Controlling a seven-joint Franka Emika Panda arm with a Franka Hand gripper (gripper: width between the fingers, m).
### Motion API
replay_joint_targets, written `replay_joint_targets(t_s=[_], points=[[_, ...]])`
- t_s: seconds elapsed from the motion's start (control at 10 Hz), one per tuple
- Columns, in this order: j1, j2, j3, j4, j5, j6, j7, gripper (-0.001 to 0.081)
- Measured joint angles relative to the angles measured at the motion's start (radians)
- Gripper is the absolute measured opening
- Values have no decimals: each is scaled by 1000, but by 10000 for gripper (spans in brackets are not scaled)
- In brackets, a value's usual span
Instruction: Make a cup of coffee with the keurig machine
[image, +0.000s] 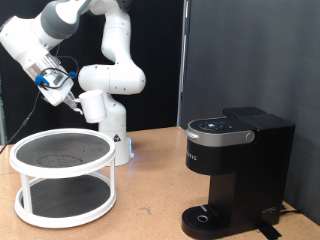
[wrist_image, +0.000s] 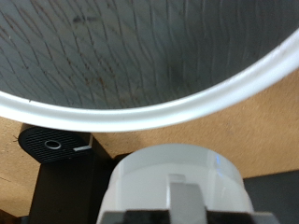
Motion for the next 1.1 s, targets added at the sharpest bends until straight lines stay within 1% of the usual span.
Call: replay_joint_targets(t_s=[0.2, 0.3, 0.4, 0.6, 0.8, 1.1], points=[[18, 11, 68, 0, 59, 14, 140, 3], [27, 19, 108, -4, 92, 58, 206, 3], [36, 23, 150, -13, 128, 129, 266, 3], [62, 30, 226, -37, 190, 264, 353, 2], [97, 58, 283, -40, 240, 352, 400, 2], [148, 116, 339, -31, 295, 443, 418, 2]])
